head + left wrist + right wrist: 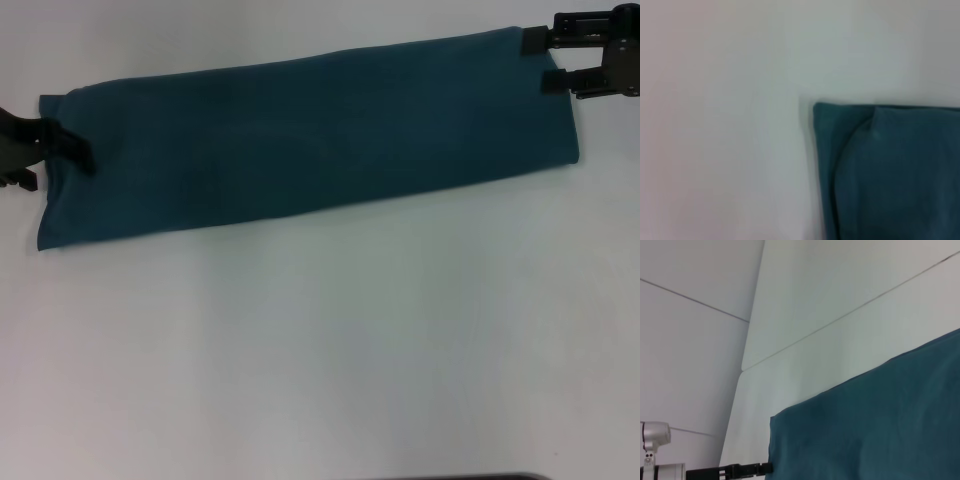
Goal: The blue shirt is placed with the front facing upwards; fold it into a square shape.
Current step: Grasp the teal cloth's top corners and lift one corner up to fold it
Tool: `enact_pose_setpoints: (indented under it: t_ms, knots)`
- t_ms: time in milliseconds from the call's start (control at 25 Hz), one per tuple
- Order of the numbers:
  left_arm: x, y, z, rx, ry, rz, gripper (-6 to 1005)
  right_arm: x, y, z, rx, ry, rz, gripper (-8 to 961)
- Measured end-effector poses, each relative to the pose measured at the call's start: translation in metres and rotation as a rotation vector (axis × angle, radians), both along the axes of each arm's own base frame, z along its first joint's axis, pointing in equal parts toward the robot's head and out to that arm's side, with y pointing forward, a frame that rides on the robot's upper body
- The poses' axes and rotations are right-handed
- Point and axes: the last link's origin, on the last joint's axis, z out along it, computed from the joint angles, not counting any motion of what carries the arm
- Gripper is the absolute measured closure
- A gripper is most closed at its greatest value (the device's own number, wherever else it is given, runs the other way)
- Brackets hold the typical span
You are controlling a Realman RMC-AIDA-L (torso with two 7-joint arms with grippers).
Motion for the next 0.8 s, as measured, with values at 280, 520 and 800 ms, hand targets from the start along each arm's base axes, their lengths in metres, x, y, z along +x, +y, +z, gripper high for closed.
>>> enact_pose_setpoints:
  t_ms: [280, 520, 800]
  knots:
    - [0.001, -0.001, -0.007, -0.018, -0.009, 0.003, 206, 0.001, 0.0, 0.001, 0.001, -0.002, -0.001, 153]
    - [0.006, 0.0, -0.009, -0.025, -0.025, -0.007, 207, 0.003, -0.001, 0.002, 0.003, -0.002, -0.007, 157]
    - [0.019, 0.0, -0.017, -0.056, -0.092, -0.042, 207, 0.003, -0.002, 0.002, 0.005, -0.002, -0.006, 161]
